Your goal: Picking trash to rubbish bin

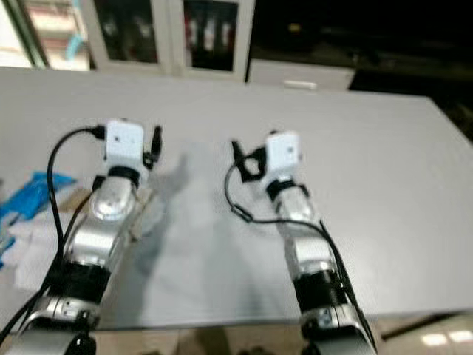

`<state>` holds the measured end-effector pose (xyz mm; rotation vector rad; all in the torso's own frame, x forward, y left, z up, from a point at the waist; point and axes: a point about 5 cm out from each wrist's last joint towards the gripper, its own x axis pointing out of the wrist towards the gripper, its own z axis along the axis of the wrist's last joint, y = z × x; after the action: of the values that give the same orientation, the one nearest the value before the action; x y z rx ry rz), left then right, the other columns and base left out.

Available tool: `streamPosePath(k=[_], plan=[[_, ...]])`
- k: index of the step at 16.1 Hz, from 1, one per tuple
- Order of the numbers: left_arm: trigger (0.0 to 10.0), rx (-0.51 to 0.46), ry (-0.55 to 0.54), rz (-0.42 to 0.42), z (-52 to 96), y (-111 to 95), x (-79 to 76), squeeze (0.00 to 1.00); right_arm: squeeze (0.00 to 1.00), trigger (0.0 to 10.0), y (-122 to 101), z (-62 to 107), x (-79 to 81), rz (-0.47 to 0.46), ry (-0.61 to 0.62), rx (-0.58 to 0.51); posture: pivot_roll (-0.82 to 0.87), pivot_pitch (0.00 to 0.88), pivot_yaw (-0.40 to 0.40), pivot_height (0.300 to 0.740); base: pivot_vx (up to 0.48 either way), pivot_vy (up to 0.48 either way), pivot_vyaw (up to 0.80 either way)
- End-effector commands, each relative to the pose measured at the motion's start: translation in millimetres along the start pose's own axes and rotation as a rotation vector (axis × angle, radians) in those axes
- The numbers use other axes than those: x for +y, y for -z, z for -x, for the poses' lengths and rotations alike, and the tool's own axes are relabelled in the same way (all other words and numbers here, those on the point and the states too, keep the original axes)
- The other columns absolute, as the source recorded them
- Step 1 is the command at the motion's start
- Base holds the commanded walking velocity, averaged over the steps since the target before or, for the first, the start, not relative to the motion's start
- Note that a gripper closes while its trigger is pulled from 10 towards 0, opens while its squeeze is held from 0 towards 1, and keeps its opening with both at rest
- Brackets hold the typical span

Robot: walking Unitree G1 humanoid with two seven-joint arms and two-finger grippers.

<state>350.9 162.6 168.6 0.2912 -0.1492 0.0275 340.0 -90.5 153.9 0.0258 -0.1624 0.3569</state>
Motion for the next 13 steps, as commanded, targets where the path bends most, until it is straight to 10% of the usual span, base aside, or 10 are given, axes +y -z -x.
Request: streamPosePath(k=[1,8,13], plan=[[10.0,0.028,0.017,0.043,0.7,-0.8,10.0,0.0,0.0,10.0,0.5,1.4,1.9,-0.012,-0.015,0.005,0.02,0.05,-0.098,0.74,0.0,0.0,0.0],[10.0,0.129,0.025,0.062,11.9,-2.8,60.0,0.0,0.0,10.0,6.8,5.0,6.4,-0.018,-0.063,0.037,0.03,0.053,-0.1,0.74,0.0,0.0,0.0],[10.0,0.203,0.088,0.172,17.1,1.3,59.6,0.0,0.0,10.0,7.8,5.4,12.1,-0.024,-0.096,0.043,0.03,0.04,-0.099,0.74,0.0,0.0,0.0]])
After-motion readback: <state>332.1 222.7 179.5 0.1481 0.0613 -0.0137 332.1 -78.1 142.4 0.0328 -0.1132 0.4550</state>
